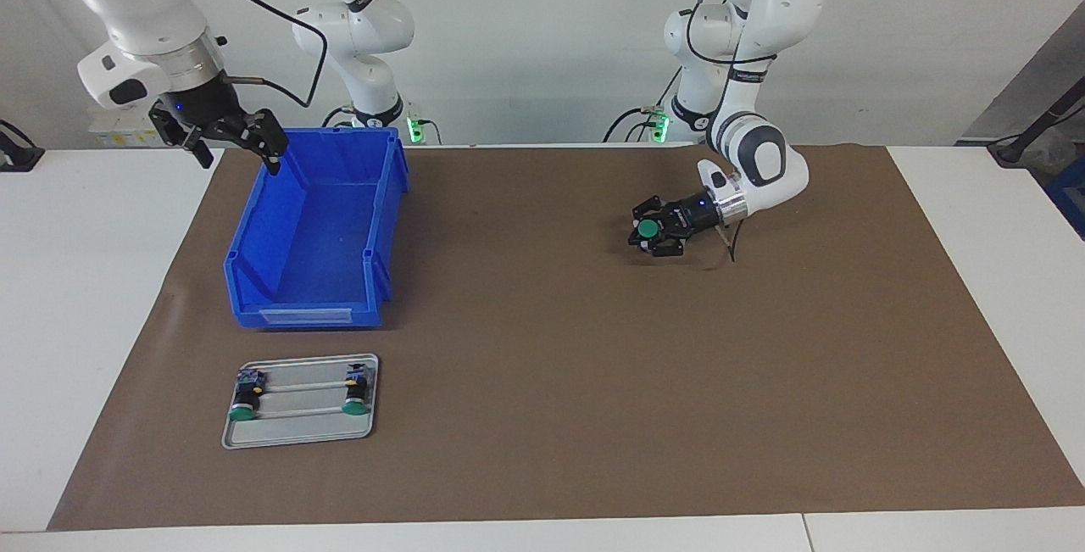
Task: Place and press button with both arms
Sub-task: 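Move the button nearer the robot, set it down, open the left gripper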
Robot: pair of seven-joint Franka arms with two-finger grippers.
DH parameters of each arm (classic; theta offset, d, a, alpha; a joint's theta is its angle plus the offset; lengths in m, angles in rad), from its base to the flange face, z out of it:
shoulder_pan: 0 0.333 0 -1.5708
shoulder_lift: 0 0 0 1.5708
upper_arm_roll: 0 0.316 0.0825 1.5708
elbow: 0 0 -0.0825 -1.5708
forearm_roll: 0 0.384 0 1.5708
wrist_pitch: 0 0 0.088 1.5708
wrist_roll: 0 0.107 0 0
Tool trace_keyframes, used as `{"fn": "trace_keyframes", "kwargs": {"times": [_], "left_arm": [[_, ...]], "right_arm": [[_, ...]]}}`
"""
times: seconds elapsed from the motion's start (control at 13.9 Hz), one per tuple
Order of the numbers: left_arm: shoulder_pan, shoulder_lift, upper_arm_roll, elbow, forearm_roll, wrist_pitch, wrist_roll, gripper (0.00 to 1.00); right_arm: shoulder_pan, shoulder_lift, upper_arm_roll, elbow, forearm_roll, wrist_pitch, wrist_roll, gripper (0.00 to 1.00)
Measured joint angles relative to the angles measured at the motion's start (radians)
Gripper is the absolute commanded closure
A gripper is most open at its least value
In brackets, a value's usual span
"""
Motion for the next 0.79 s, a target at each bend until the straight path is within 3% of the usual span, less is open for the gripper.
{"fn": "trace_keyframes", "kwargs": {"times": [0.22, 0.79], "left_arm": [[-0.042, 0.011, -0.001, 0.000, -0.070, -0.001, 0.038, 0.81], [-0.050, 0.014, 0.004, -0.037, -0.079, -0.009, 0.127, 0.82]], "right_arm": [[0.000, 0.000, 0.000, 0.000, 0.000, 0.000, 0.000, 0.00], [0.000, 0.000, 0.000, 0.000, 0.000, 0.000, 0.000, 0.00]]}}
